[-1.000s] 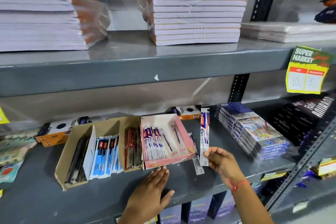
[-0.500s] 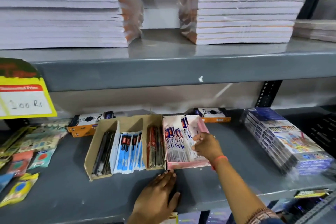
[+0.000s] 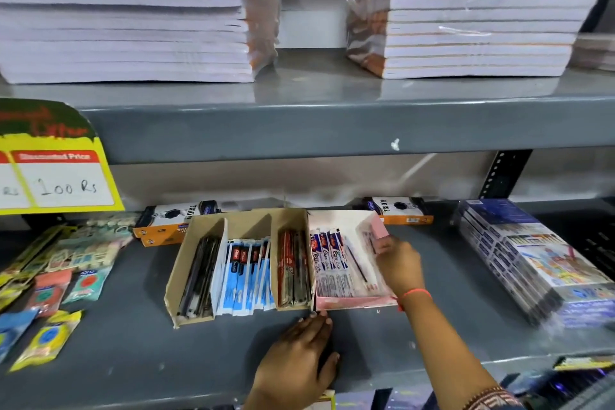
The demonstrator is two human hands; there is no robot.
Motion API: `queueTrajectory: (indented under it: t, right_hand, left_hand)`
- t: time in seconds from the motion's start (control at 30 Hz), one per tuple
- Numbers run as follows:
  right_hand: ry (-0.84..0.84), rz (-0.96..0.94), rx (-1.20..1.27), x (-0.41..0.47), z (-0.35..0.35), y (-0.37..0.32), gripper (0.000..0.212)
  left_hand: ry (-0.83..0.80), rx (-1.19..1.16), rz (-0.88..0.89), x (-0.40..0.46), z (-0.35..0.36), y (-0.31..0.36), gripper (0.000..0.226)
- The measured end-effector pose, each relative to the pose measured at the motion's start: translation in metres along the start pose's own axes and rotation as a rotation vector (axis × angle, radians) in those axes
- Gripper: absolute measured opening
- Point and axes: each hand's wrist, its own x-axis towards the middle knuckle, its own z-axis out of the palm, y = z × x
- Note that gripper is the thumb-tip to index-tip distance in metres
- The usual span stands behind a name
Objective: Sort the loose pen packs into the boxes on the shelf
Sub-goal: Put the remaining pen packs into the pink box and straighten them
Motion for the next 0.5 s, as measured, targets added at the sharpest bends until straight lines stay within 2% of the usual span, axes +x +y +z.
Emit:
queueTrajectory:
  t: [0.1,0.17,0.23,0.3,0.37,0.5]
  right_hand:
    - [0.207,0.079,0.101,0.002,-0.025,0.018,0.037]
    - [0.257,0.127,0.117,-0.001,-0.038,0.036,0.032]
    - [0.152,0.172,0.047,-0.005,-0.043,0.052,0.031]
    - [-0.078,0.19,-0.107,-0.012,-0.039,0.063,0.037]
    - [-0.202,0.179,-0.24,-0.02,-0.032,0.07,0.042]
    - [-0.099,0.169,-0.323,-0.025,-0.028,0.076,0.033]
  left_hand:
    - [0.113,0.055,0.064,-0.002,0.011,-0.005,0.061]
    - [0.054,0.057,0.044,-0.003,0.008,-0.004,0.054]
    - [0.039,0.043,0.032,-0.002,0.005,0.001,0.052]
    - [0.05,0.089,0.029,-0.001,0.007,0.0,0.053]
    - [0.094,0.127,0.026,-0.002,0.008,-0.001,0.053]
    - [0.111,0.14,0.024,-0.001,0.007,-0.001,0.054]
